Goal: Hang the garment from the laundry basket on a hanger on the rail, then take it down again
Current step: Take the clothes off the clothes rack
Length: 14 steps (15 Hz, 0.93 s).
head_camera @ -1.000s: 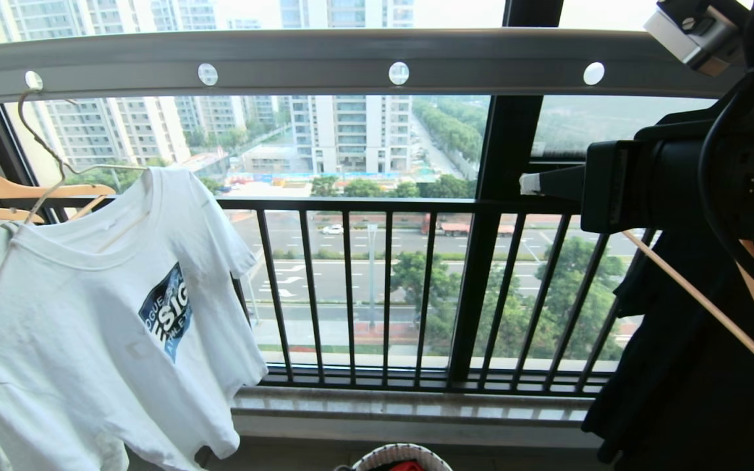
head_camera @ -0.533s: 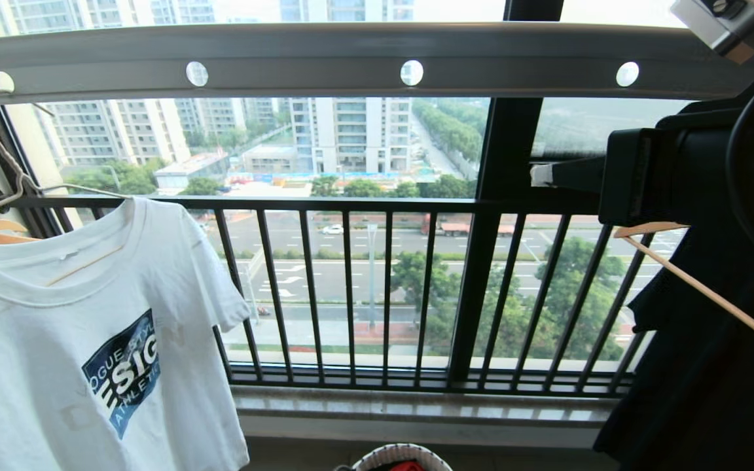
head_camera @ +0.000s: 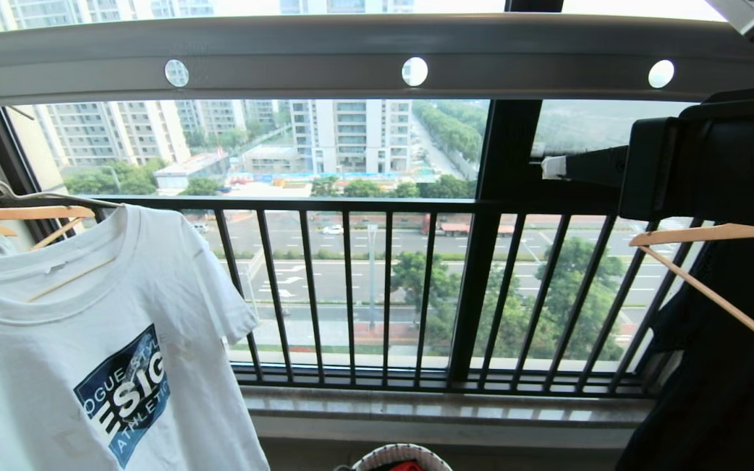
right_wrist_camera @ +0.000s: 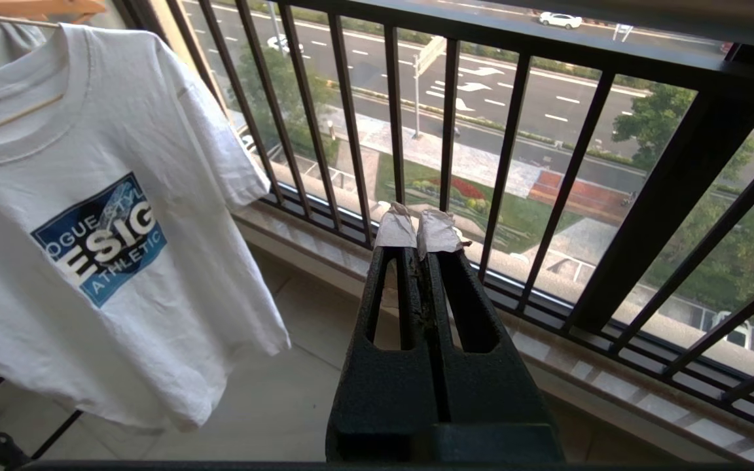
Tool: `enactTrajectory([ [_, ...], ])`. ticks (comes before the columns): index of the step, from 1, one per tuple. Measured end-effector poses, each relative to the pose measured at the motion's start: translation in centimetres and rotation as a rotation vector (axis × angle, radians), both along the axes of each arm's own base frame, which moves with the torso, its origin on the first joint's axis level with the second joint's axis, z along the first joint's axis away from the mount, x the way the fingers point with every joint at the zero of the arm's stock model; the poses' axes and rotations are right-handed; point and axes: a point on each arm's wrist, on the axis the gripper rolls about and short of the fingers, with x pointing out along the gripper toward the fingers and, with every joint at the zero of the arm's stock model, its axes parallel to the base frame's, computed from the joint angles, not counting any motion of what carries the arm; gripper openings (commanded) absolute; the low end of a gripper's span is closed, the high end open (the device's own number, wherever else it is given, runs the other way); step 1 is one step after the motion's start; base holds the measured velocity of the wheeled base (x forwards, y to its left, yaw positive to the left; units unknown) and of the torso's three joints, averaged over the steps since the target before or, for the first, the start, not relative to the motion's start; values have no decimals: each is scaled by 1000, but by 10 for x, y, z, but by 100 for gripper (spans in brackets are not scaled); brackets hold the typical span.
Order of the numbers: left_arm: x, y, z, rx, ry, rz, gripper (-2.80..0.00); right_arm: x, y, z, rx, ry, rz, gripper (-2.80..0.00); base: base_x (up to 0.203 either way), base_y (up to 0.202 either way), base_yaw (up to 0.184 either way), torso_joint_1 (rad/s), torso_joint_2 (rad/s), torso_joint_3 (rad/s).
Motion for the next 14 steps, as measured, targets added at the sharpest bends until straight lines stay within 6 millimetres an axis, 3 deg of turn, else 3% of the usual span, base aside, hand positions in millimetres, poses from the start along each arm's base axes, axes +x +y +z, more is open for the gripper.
enactTrajectory([
  [5, 23, 1, -65, 151, -71, -28, -280, -4, 2, -4, -13, 6, 19, -280, 0, 0, 0, 0, 0, 0],
  [10, 21, 1, -77, 227, -167, -30, -280, -26, -16, 14, 31, -71, -14, -280, 0, 0, 0, 0, 0, 0],
  [14, 20, 1, -78, 201, -173, -23, -280, -59, -45, 37, 83, -183, -21, -280, 0, 0, 0, 0, 0, 0],
])
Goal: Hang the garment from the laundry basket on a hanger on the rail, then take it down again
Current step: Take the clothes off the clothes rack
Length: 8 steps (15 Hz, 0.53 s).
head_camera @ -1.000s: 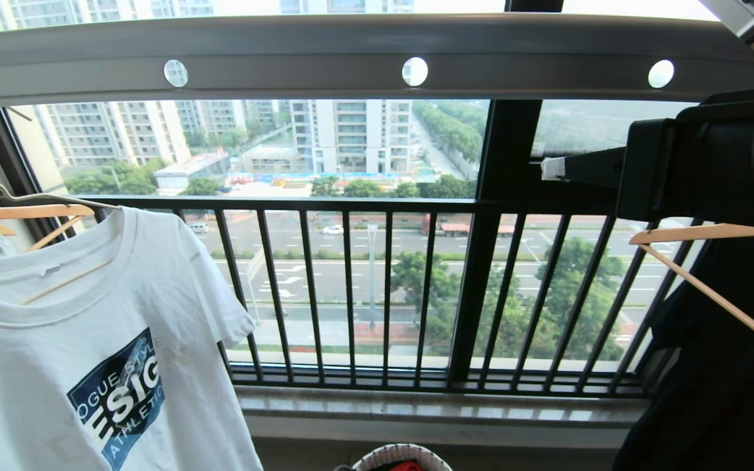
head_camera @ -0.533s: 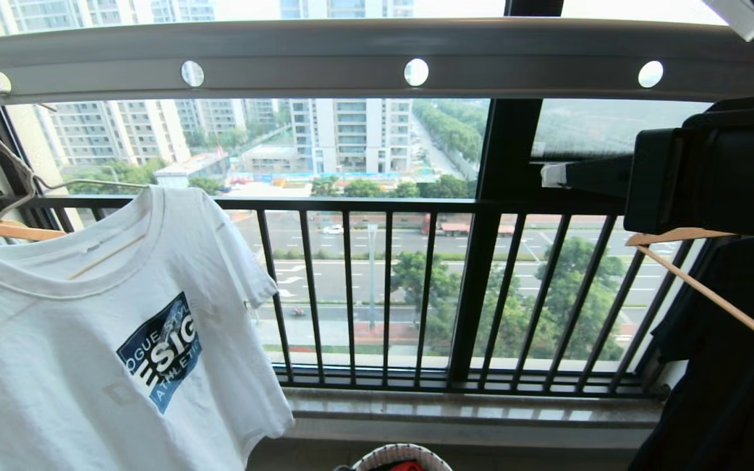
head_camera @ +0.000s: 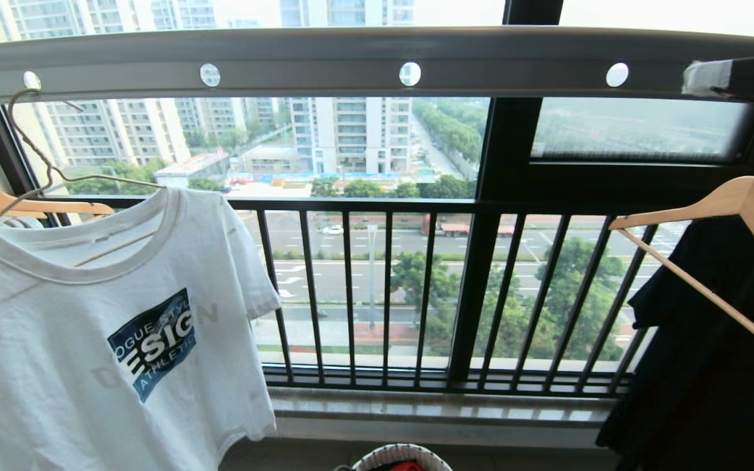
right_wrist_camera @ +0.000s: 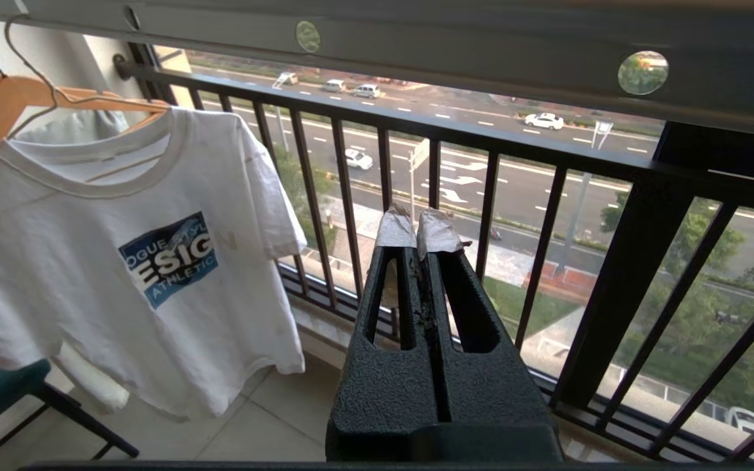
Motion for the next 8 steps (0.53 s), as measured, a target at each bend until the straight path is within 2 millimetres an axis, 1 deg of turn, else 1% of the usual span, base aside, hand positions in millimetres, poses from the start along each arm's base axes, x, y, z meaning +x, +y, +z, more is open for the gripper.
enactTrajectory([
  [2, 0, 0, 0, -65, 1, 5, -280, -21, -18, 8, 41, -51, -15, -280, 0, 0, 0, 0, 0, 0],
  [3, 0, 0, 0, -79, 2, 6, -280, -29, -28, 7, 50, -63, -39, -280, 0, 0, 0, 0, 0, 0],
  [5, 0, 0, 0, -96, 1, 10, -280, -47, -49, -2, 52, -88, -109, -280, 0, 0, 0, 0, 0, 0],
  [8, 0, 0, 0, -112, 2, 13, -280, -76, -76, -22, 51, -115, -247, -280, 0, 0, 0, 0, 0, 0],
])
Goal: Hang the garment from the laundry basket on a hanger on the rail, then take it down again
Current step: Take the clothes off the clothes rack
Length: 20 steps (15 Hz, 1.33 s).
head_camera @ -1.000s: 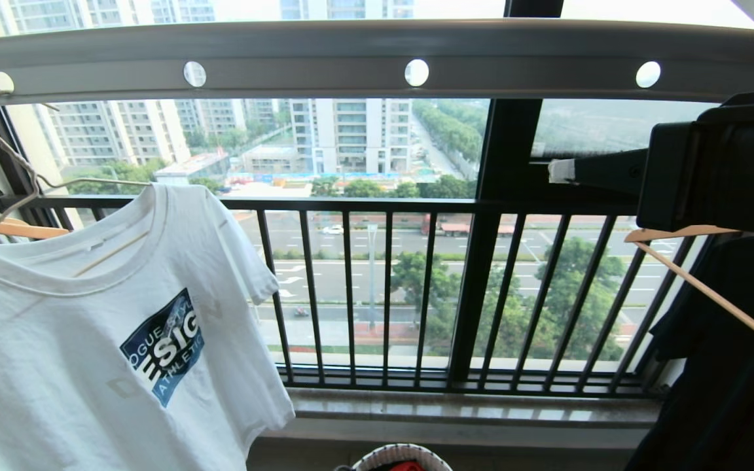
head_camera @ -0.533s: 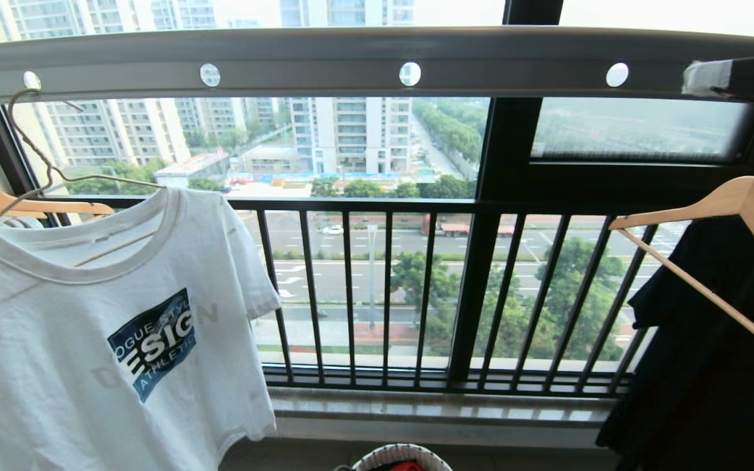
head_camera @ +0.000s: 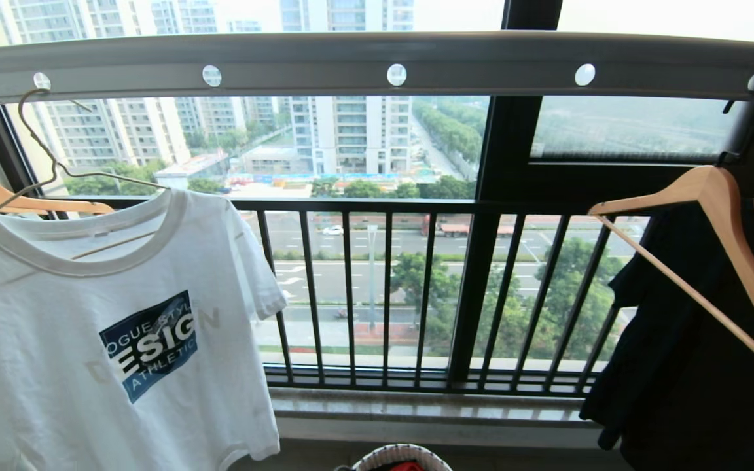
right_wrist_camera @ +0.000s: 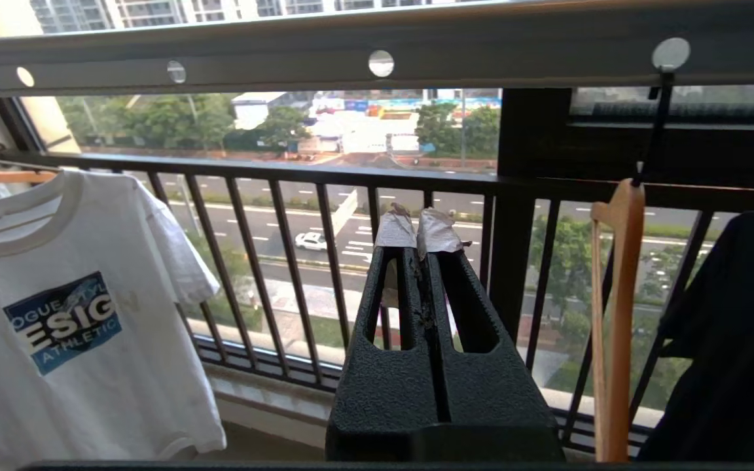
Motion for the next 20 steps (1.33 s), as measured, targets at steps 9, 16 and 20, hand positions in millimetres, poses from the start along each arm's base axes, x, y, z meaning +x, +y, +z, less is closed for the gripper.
enactTrajectory([
  [9, 0, 0, 0, -1, 0, -1, -280, -107, -20, -85, -82, 19, -439, -280, 0, 0, 0, 0, 0, 0],
  [16, 0, 0, 0, -1, 0, -1, -280, -97, -12, -211, -213, 116, -190, -280, 0, 0, 0, 0, 0, 0],
  [20, 0, 0, 0, -1, 0, -1, -280, -67, -11, -262, -208, 56, -166, -280, 0, 0, 0, 0, 0, 0],
])
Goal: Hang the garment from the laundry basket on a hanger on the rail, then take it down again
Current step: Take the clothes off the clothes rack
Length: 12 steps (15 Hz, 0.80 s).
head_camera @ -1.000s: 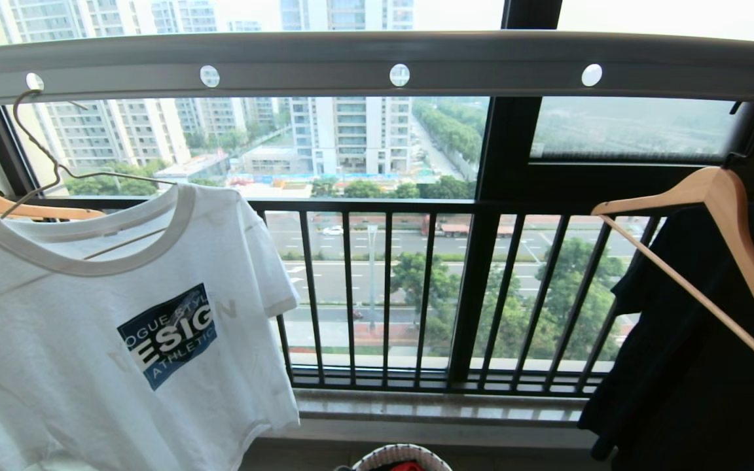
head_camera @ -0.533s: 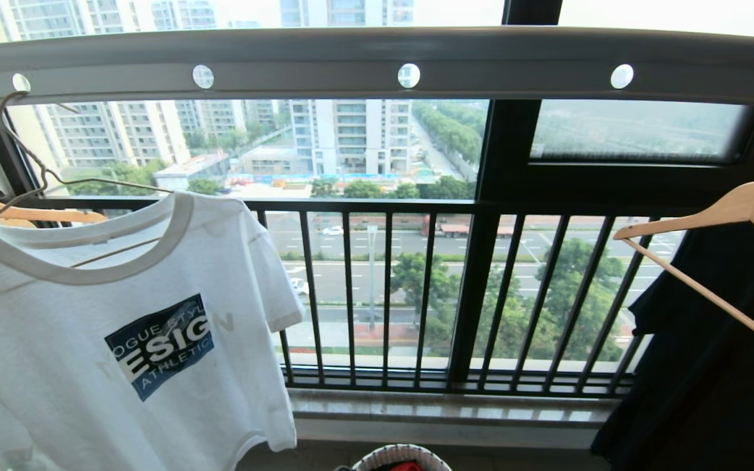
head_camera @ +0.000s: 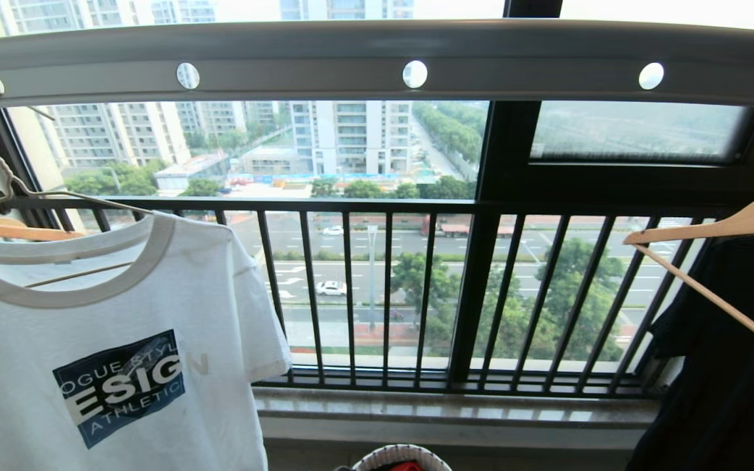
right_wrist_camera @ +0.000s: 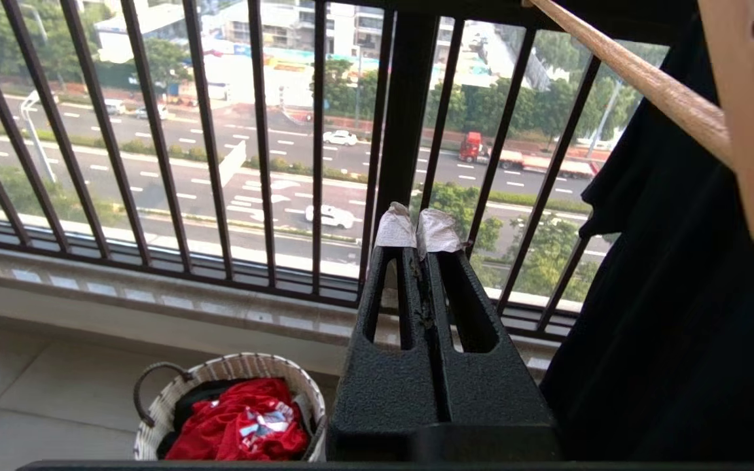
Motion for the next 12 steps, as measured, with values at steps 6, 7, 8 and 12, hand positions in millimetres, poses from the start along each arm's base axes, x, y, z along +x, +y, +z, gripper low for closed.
enactTrajectory([
  [6, 0, 0, 0, 0, 0, 0, -280, 7, -1, -16, -5, -26, -41, -280, 0, 0, 0, 0, 0, 0],
  [7, 0, 0, 0, 0, 0, 0, -280, 7, -1, -19, -6, 4, -52, -280, 0, 0, 0, 0, 0, 0],
  [8, 0, 0, 0, 0, -1, 0, -280, 7, -1, -21, -1, 22, -64, -280, 0, 0, 0, 0, 0, 0],
  [12, 0, 0, 0, 0, 0, 0, -280, 8, -2, -24, -1, 45, -67, -280, 0, 0, 0, 0, 0, 0],
])
